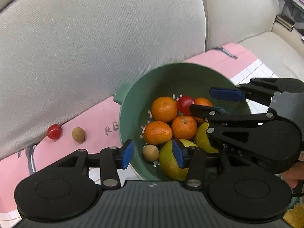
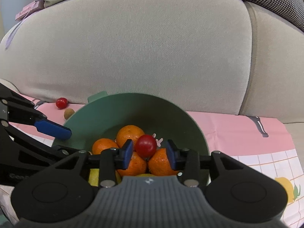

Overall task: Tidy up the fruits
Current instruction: 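Open both grippers to drop the fruits into the colander and withdraw, then grasp a cherry tomato with the left gripper while the right gripper grasps a brown fruit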

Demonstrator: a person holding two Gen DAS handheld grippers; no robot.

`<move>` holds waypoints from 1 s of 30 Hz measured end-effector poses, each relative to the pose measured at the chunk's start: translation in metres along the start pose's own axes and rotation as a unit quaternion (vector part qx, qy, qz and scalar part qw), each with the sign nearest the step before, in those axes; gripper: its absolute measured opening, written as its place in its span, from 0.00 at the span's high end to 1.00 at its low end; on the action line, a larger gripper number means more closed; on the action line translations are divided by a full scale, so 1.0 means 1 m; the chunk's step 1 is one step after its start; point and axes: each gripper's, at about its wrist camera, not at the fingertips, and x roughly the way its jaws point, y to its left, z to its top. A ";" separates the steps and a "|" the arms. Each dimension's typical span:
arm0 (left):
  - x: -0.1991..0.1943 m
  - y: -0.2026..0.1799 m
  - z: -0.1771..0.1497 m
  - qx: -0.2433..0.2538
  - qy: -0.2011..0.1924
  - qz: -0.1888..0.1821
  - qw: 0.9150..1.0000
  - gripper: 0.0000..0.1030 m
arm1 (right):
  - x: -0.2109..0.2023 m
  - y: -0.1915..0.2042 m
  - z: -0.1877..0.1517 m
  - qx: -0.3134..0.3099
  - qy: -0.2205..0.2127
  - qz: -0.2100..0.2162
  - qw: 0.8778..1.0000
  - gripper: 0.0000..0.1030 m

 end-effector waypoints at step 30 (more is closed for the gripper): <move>-0.132 0.034 -0.061 -0.063 -0.103 0.079 0.990 0.35 | -0.096 0.074 -0.008 -0.026 -0.001 0.037 0.999 0.18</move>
